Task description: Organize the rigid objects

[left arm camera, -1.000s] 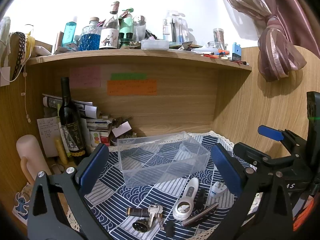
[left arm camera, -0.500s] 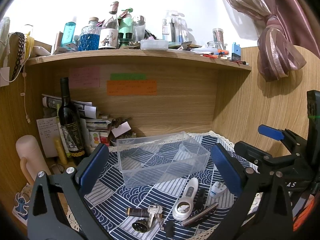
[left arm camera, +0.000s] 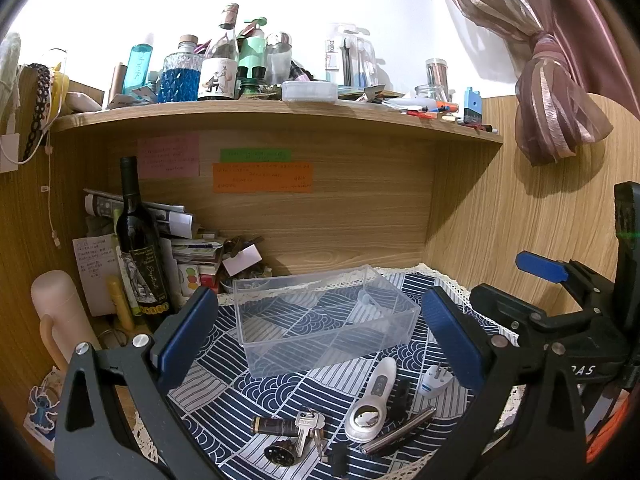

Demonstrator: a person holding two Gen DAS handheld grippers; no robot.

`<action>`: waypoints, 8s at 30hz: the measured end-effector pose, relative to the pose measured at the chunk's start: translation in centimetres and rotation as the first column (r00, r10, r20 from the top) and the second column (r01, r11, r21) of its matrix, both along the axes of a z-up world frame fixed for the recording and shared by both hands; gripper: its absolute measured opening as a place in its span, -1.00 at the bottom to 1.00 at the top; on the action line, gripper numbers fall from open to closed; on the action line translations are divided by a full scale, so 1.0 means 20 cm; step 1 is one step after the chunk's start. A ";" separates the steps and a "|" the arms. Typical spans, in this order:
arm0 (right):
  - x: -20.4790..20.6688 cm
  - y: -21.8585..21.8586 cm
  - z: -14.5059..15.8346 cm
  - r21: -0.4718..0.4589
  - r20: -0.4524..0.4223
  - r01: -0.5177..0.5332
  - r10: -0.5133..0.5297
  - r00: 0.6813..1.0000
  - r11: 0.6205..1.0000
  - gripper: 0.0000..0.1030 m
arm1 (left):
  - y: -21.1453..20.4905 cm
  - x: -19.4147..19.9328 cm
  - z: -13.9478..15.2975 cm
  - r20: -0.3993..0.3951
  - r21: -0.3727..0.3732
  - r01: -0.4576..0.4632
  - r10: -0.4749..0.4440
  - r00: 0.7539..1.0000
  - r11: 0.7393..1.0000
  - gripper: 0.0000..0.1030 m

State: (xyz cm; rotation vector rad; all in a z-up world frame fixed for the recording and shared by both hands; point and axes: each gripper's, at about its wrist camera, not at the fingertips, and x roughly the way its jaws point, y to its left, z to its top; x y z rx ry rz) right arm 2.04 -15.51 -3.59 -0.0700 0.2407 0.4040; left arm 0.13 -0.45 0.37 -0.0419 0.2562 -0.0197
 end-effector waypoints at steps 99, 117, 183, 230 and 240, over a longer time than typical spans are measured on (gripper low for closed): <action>0.58 -0.02 -0.02 -0.040 -0.159 -0.032 0.025 0.987 0.999 -0.29 | 0.29 0.55 -0.18 -0.301 -0.080 -0.055 0.029 0.953 0.995 -0.35; 1.10 0.38 -0.33 -0.221 -0.403 -0.170 0.069 0.913 0.960 -0.31 | 0.29 1.17 -0.45 -0.537 -0.089 0.000 -0.048 0.842 0.996 -0.36; 0.22 0.21 -0.67 -0.203 -0.524 -0.407 0.252 0.814 0.891 0.03 | 0.07 0.38 -0.77 -0.604 -0.100 0.110 -0.148 0.783 0.989 -0.81; 0.59 0.13 0.15 -0.087 -0.059 -0.192 0.187 0.981 0.977 -0.72 | 0.20 0.48 -0.04 -0.226 0.001 0.017 -0.017 0.974 1.000 -0.82; 0.91 0.24 -0.04 -0.129 -0.184 -0.178 0.153 0.971 0.976 -0.72 | 0.19 0.79 -0.14 -0.304 -0.029 0.058 -0.064 0.950 0.998 -0.82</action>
